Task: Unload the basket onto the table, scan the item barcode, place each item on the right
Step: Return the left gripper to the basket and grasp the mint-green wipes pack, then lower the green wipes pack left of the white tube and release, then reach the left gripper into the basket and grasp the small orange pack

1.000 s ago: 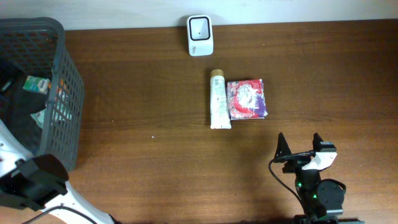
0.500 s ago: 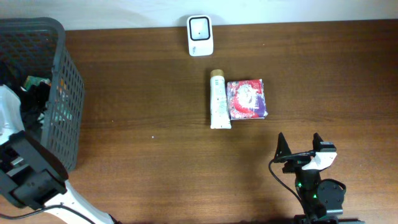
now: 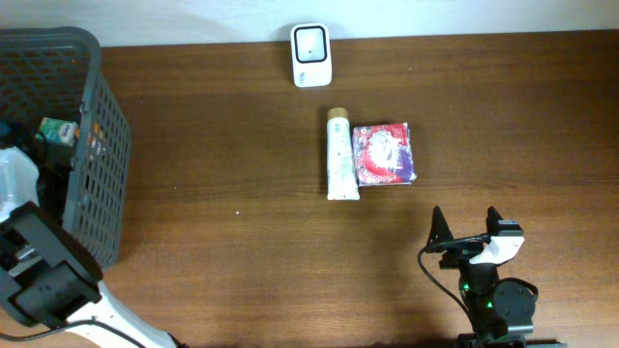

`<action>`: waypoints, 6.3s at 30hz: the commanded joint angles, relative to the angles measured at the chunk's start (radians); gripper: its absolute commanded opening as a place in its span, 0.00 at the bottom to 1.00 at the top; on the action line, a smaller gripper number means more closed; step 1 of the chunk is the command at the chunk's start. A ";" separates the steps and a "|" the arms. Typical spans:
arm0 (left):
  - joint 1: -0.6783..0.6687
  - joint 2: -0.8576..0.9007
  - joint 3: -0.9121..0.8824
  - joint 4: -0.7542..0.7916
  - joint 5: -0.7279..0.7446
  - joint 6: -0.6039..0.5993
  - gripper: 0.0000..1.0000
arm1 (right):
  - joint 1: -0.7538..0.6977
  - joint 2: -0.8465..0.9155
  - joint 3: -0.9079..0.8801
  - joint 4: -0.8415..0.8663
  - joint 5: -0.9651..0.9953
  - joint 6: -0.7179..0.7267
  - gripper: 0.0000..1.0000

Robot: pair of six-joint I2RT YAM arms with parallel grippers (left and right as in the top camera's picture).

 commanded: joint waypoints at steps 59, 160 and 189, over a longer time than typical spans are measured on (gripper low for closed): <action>-1.040 -0.010 0.141 0.020 0.203 0.200 0.00 | -0.006 -0.006 -0.006 -0.005 0.009 0.004 0.99; -0.047 0.119 1.178 -0.569 0.071 0.193 0.89 | -0.006 -0.006 -0.006 -0.005 0.010 0.004 0.99; -0.106 0.119 0.227 0.212 0.081 0.329 0.75 | -0.006 -0.006 -0.006 -0.005 0.010 0.004 0.99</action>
